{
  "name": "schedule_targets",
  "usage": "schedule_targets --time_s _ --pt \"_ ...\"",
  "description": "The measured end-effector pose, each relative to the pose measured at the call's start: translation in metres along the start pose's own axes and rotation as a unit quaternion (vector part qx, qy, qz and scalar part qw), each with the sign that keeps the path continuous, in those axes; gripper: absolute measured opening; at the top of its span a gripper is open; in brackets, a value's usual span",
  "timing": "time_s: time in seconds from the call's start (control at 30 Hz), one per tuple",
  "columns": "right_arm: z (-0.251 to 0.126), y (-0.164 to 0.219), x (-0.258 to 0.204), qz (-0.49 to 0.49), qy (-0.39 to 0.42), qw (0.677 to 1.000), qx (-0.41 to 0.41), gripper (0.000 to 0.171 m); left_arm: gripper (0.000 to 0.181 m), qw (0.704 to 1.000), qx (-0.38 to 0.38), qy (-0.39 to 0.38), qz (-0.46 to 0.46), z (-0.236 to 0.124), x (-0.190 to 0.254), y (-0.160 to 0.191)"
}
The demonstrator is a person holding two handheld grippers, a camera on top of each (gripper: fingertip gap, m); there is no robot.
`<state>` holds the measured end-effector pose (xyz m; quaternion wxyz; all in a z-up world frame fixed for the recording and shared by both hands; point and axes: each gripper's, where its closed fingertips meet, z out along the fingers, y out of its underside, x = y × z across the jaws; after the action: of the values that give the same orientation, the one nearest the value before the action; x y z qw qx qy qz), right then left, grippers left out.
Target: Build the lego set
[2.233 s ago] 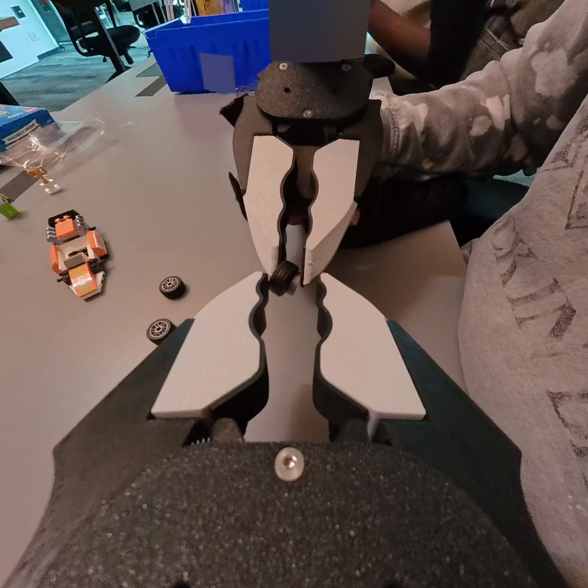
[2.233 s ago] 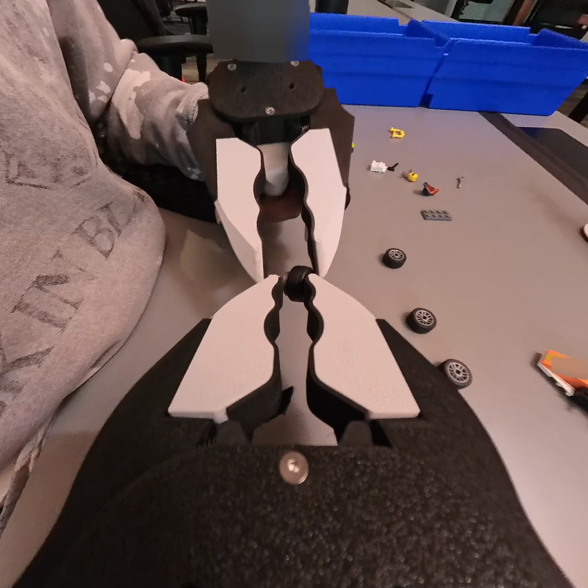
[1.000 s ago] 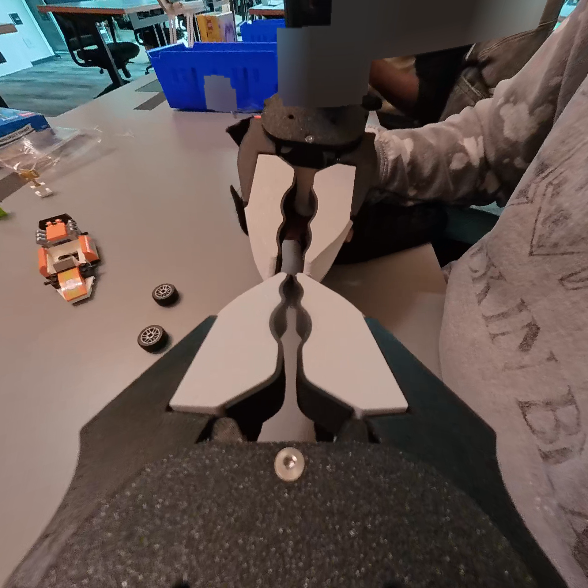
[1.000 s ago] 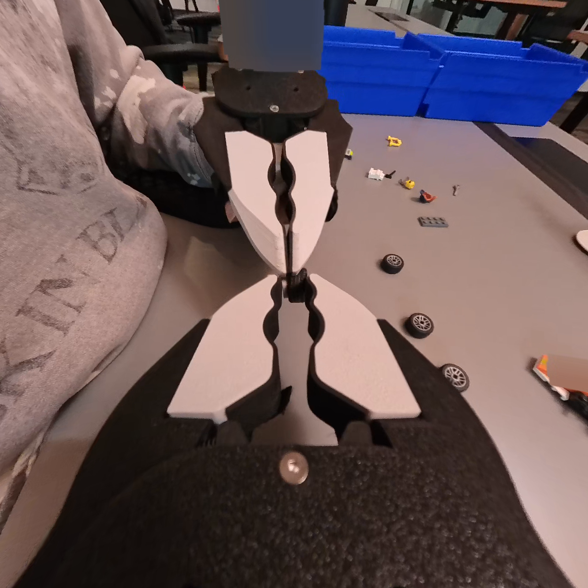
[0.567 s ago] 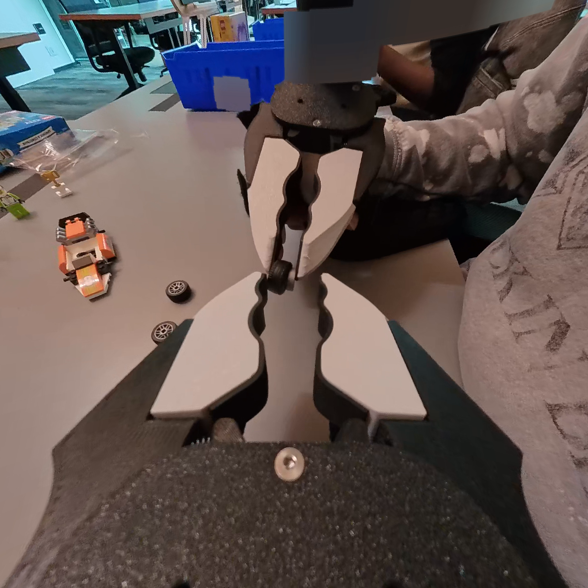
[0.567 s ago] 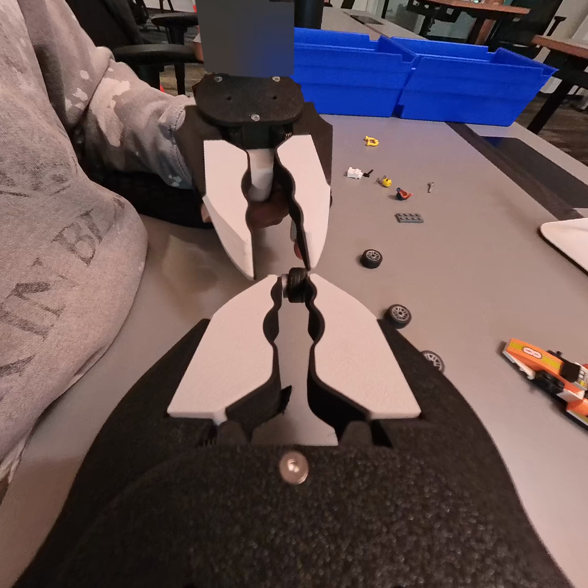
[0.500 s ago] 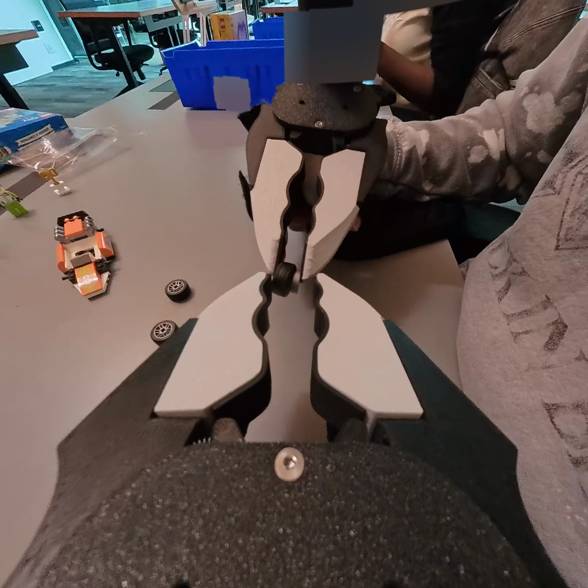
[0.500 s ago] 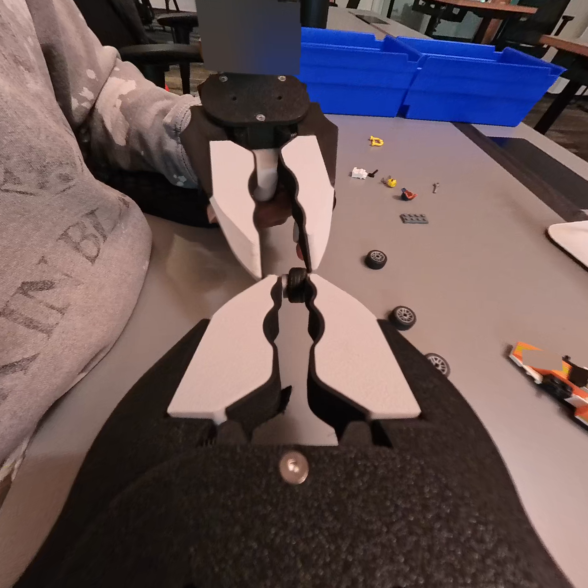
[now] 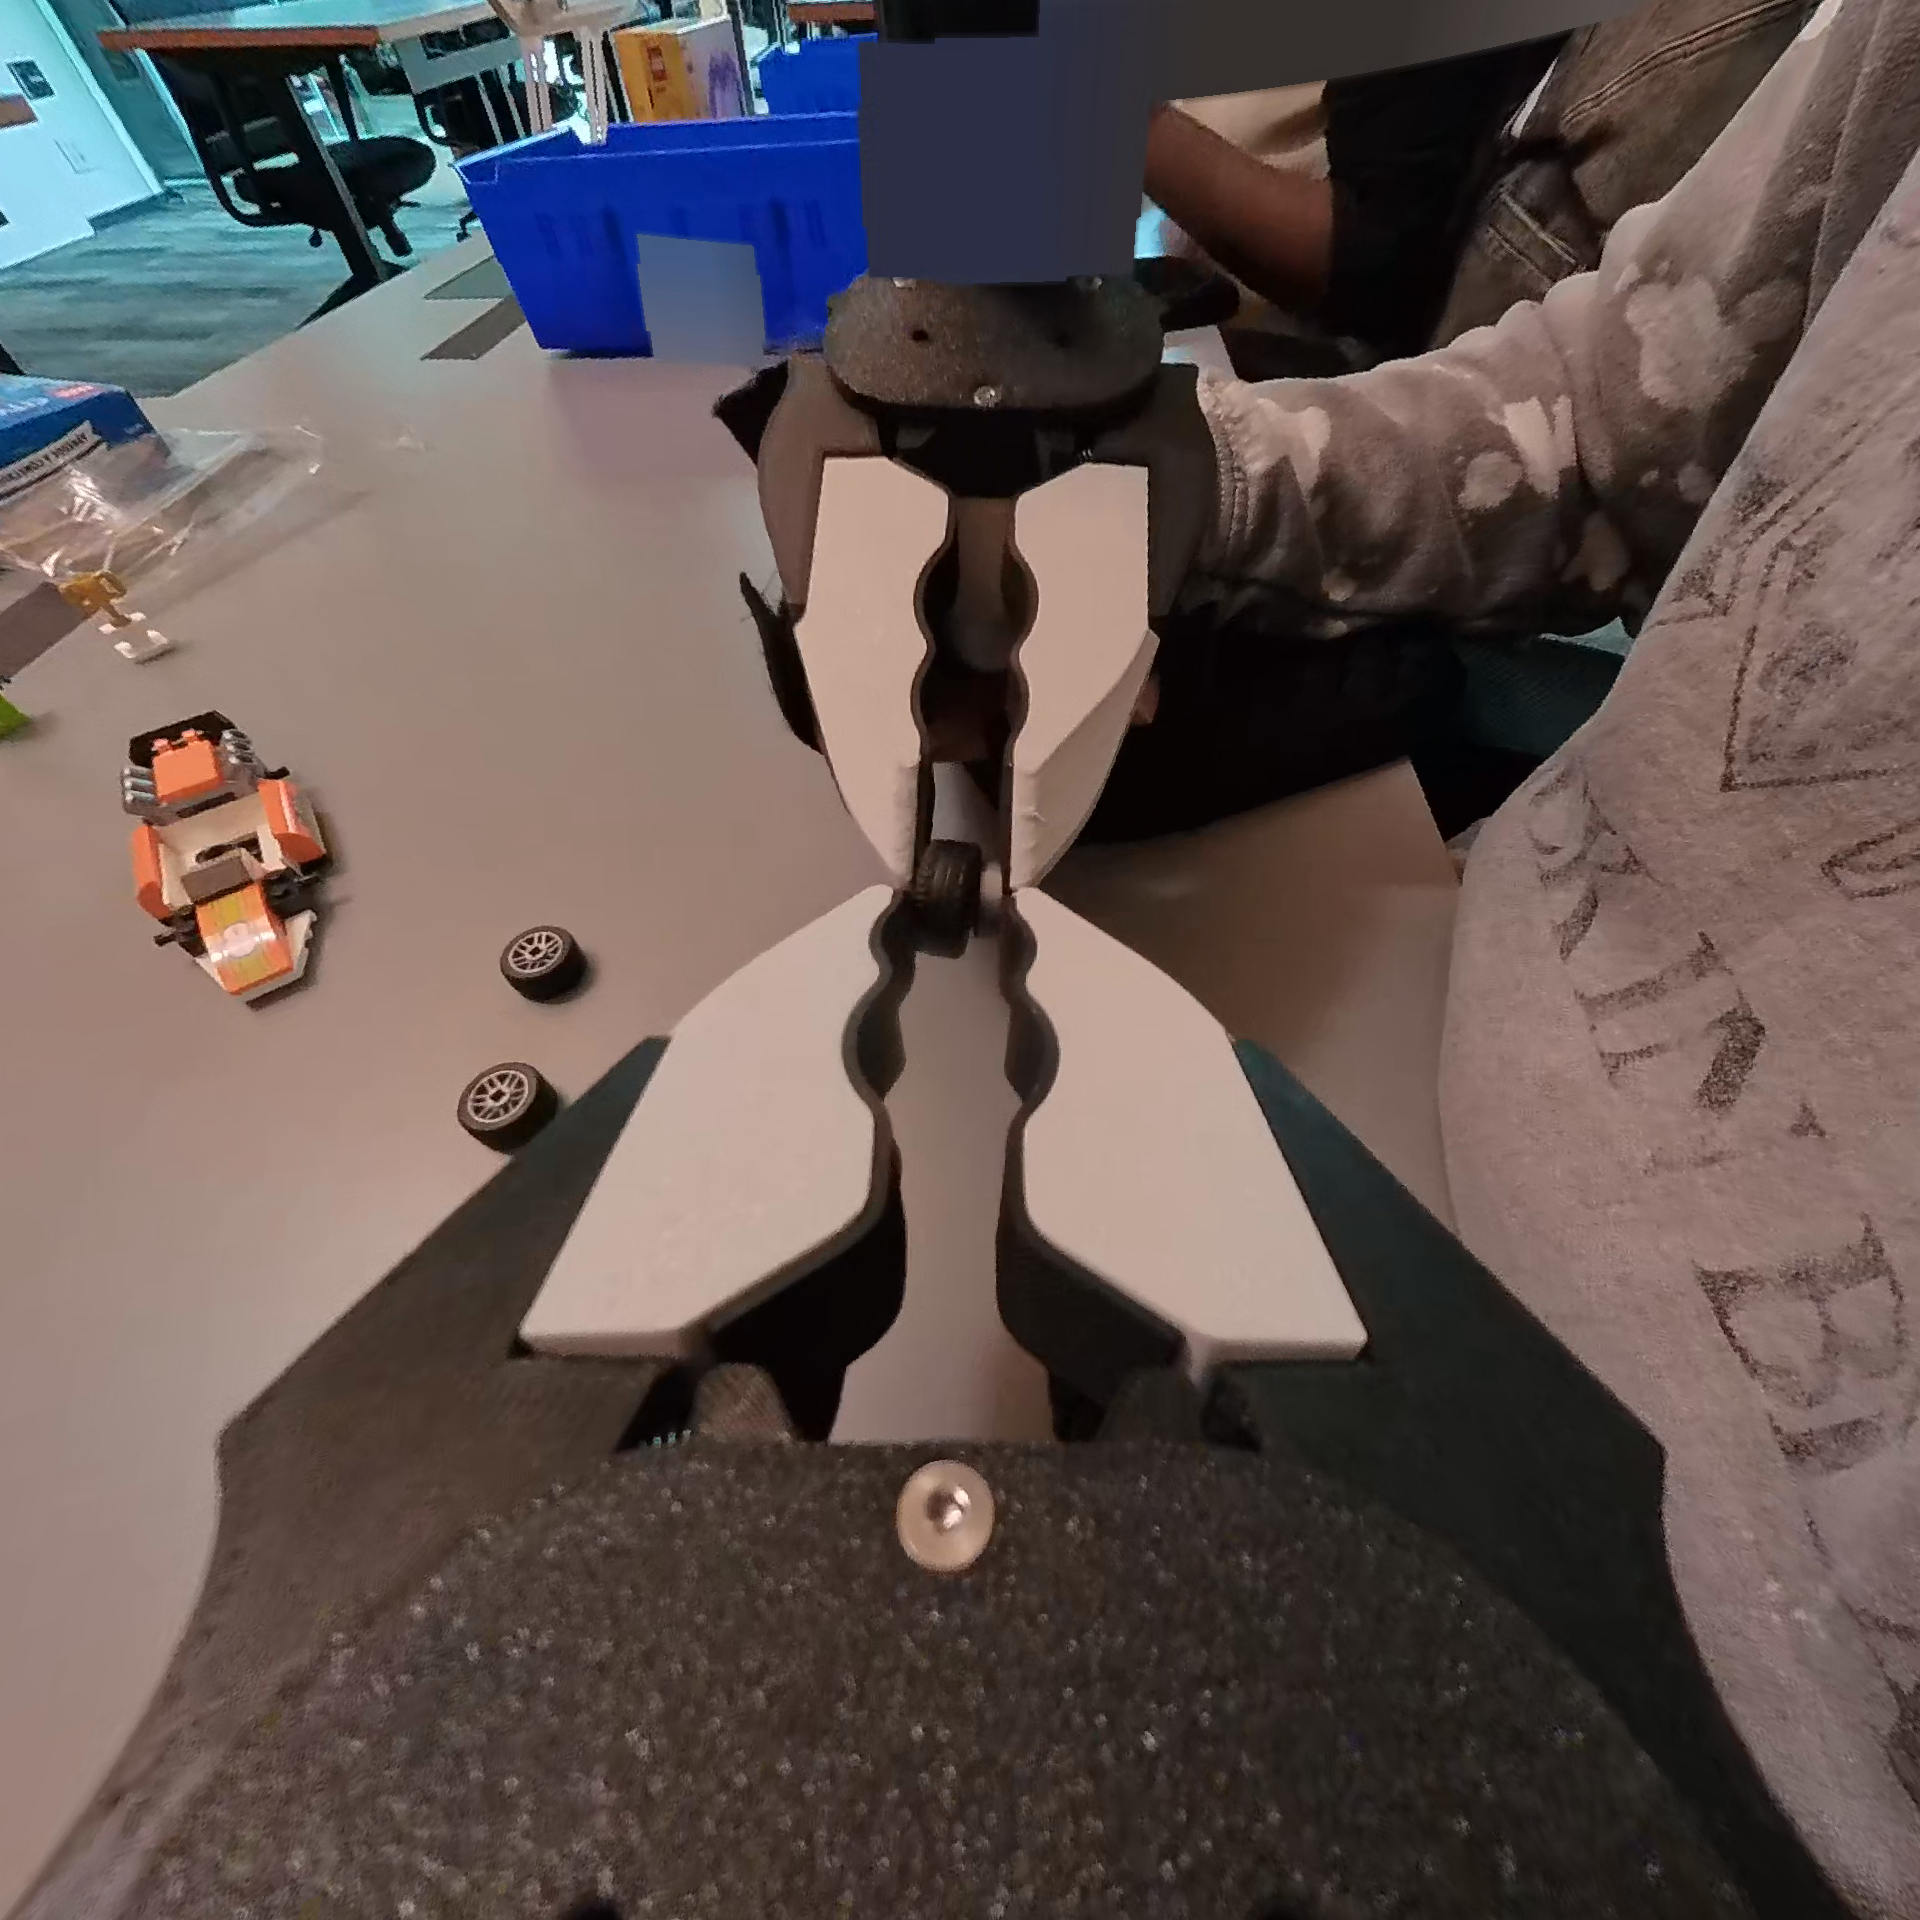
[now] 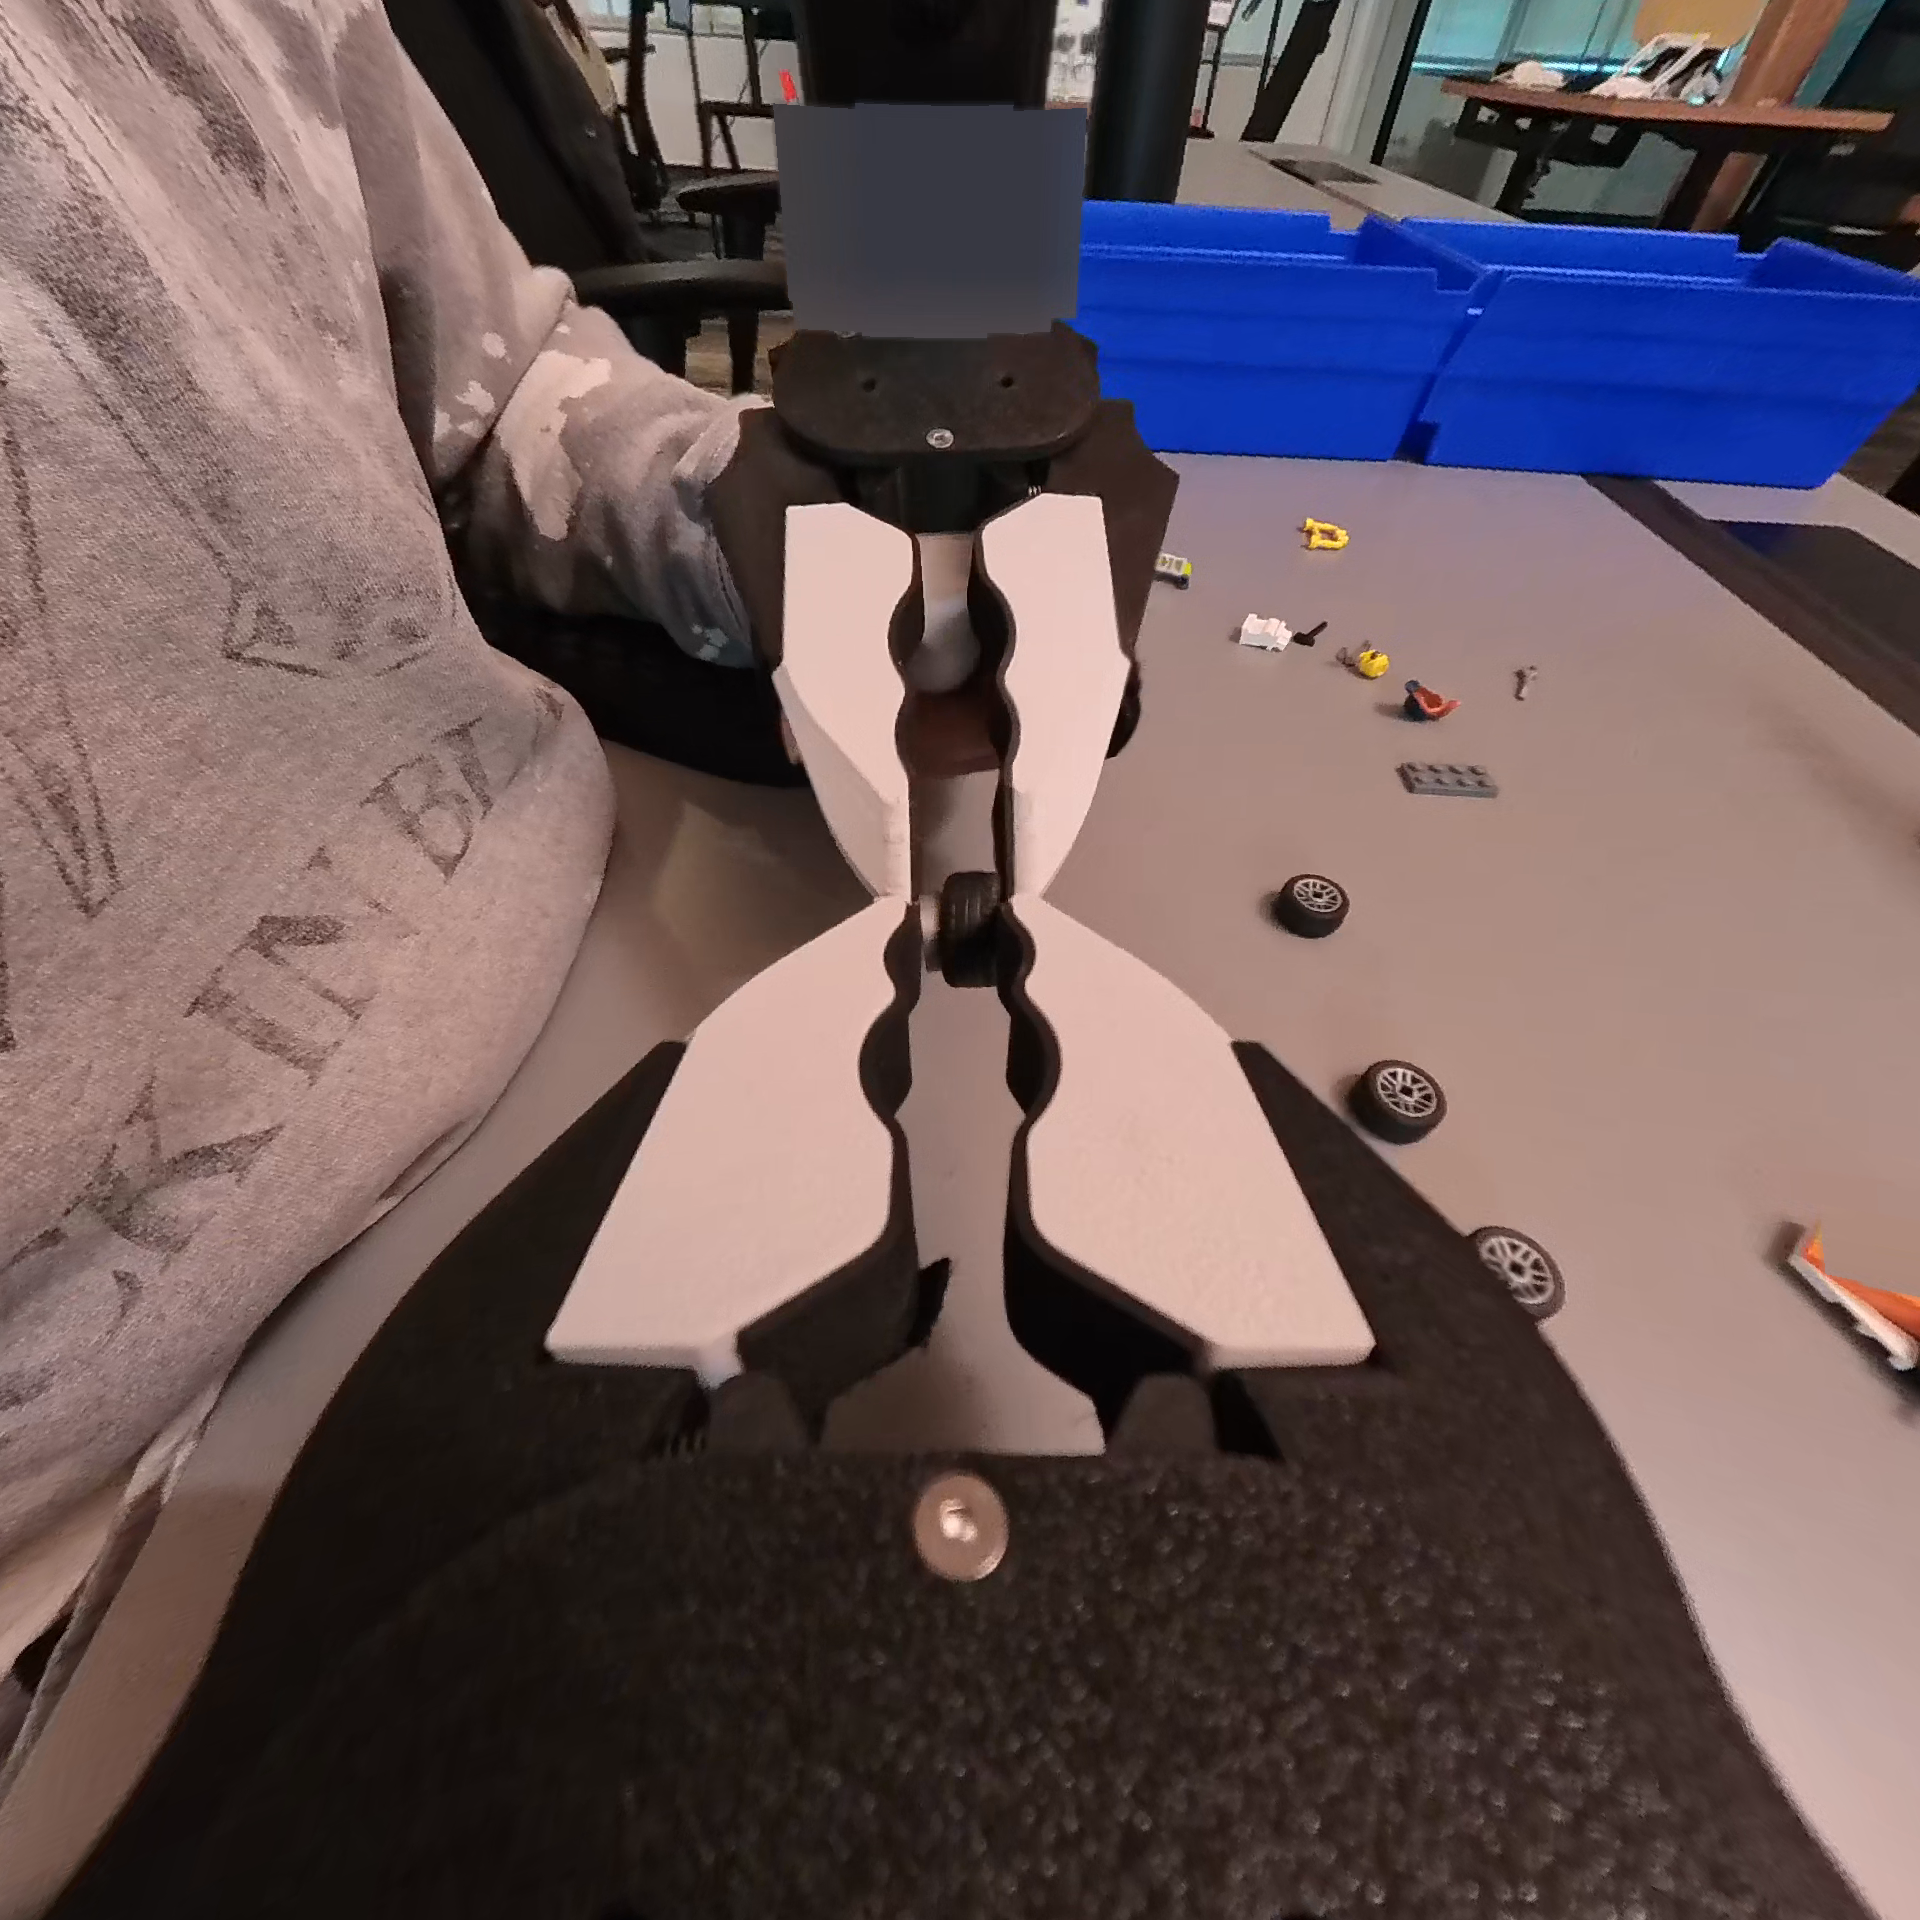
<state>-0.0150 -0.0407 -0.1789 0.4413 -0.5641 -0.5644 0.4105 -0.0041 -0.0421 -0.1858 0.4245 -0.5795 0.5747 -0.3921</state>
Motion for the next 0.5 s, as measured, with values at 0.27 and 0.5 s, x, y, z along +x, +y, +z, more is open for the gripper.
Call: schedule_targets --time_s 0.27,0.5 --pt "0.000 0.000 0.002 -0.013 0.017 1.000 -0.016 0.011 0.014 1.000 0.001 -0.019 0.006 -0.001 -0.003 0.000" --pt "-0.004 -0.011 0.005 0.007 0.017 1.000 0.015 0.009 0.011 0.999 0.032 -0.019 -0.018 -0.004 -0.005 -0.012"
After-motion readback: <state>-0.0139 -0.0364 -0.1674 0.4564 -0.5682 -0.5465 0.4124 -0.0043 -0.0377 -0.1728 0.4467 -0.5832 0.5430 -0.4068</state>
